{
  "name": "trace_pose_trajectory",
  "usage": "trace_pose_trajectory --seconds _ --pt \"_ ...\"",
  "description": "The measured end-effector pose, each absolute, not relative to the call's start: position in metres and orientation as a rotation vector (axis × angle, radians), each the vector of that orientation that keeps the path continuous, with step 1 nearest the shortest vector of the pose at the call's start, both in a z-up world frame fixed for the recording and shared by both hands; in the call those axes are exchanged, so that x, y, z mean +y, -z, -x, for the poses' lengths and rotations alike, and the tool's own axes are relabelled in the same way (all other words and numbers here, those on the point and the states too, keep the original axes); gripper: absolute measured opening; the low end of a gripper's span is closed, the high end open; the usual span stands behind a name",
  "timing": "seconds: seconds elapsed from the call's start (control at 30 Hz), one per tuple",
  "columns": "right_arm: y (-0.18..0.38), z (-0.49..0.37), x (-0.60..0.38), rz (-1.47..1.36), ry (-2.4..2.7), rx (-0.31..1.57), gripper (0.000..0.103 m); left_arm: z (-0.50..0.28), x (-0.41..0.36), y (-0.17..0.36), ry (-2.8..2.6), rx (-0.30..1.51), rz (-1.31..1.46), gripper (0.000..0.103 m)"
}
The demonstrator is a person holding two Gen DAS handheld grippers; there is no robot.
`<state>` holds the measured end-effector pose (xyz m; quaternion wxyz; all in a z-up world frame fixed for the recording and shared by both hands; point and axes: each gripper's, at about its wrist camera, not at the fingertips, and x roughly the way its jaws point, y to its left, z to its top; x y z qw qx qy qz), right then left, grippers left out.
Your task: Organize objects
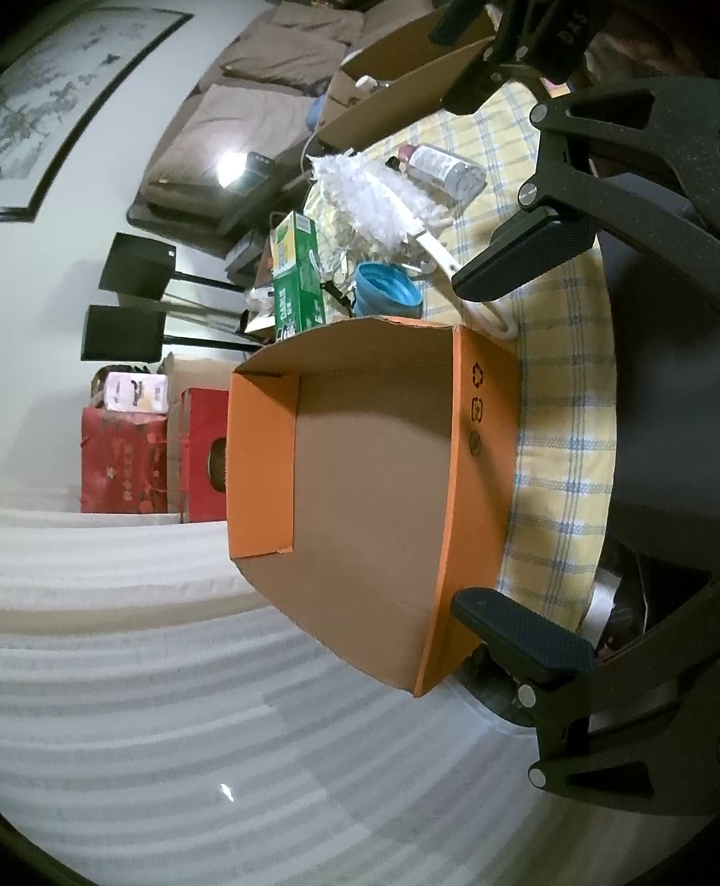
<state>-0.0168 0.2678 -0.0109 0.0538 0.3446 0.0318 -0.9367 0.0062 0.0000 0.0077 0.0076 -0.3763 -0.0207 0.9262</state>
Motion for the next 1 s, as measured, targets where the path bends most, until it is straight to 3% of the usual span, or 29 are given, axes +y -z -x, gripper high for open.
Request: trace_pose_trajectory --seconds 1.0 --pt "0.020 0.032 0.294 -1.047 2.862 0.061 0.103 0.005 0.029 -0.002 -2.823 -0.030 1.118 0.103"
